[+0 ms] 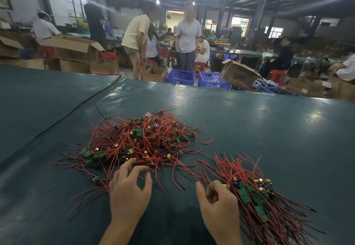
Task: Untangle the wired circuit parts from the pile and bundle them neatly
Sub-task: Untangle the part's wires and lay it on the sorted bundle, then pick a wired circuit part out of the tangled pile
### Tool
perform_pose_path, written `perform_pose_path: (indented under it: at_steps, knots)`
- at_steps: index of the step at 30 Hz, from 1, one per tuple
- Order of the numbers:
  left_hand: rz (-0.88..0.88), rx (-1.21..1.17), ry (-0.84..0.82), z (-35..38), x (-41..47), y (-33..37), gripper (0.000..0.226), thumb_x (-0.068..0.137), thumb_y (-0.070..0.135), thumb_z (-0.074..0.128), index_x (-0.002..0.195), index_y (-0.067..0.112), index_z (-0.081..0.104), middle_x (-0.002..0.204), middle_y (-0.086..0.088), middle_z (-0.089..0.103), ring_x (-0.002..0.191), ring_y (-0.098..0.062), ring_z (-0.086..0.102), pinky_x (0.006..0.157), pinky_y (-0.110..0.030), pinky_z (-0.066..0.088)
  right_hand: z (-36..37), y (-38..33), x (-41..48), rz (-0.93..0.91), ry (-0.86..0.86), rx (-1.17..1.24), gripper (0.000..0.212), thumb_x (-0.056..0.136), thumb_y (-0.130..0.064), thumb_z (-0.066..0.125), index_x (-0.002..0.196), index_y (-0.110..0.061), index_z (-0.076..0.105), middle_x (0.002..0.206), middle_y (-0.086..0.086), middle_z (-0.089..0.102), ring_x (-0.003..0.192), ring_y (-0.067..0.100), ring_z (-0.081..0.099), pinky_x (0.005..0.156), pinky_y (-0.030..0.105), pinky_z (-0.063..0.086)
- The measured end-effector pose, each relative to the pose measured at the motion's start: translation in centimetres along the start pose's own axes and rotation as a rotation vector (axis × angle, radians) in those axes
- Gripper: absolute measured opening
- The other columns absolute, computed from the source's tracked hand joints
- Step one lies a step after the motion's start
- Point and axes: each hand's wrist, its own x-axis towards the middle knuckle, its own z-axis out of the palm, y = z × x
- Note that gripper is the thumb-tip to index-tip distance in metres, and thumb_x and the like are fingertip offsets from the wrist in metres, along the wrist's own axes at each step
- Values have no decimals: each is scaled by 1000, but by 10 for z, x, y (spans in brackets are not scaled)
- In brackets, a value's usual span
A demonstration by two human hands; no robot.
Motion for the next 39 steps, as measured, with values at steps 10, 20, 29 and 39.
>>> perform_pose_path:
  at_steps: [10,20,29,39]
  knots:
    - [-66,146,-224,6,4,-19,30,91,15,57,118,26,61,129,4,49,122,-19,45,101,-36,34,13,13,2,16,-65,77,50,86,-31,72,55,-25,33,52,-9,40,49,10,34,50,20,29]
    - [384,-295,-25,5,-6,14,25,81,3,71,104,14,70,115,5,58,109,2,53,93,-12,45,20,4,4,41,-129,236,46,82,-58,58,55,-24,43,50,-5,41,48,7,37,50,21,33]
    - [577,-522,-244,13,-27,32,41,81,15,72,118,24,60,127,12,52,117,-4,55,87,-19,51,21,-18,-3,151,-326,424,43,90,-54,40,82,-29,74,81,1,72,73,10,67,67,25,53]
    - [401,-429,-294,15,-24,18,45,81,-6,57,112,26,60,116,16,55,111,0,54,85,-14,47,20,-22,-13,144,-277,303,10,90,-20,70,93,-29,70,83,-10,71,82,2,65,73,19,53]
